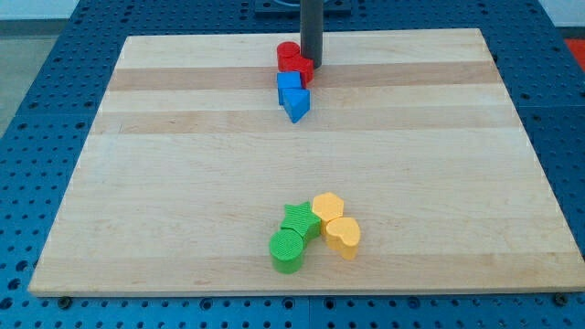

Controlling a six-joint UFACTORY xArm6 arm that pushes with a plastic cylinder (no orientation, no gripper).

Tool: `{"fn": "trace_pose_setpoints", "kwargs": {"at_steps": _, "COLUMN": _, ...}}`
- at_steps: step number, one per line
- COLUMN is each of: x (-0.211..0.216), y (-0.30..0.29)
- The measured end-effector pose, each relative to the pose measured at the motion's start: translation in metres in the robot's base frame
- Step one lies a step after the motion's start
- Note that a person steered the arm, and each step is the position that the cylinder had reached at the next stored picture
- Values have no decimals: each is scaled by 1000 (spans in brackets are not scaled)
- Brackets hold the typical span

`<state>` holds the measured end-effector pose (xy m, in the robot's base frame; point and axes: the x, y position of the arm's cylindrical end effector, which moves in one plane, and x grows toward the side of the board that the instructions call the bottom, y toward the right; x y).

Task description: Separate the red blocks from the blue blocks

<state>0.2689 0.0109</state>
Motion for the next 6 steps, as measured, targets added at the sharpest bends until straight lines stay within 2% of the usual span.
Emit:
{"fn": "trace_pose_setpoints", "kwargs": {"at_steps": 3, "x": -76, "y": -25}}
{"fn": "trace_pose_setpoints", "kwargs": {"at_steps": 6, "x": -72, "y": -49}}
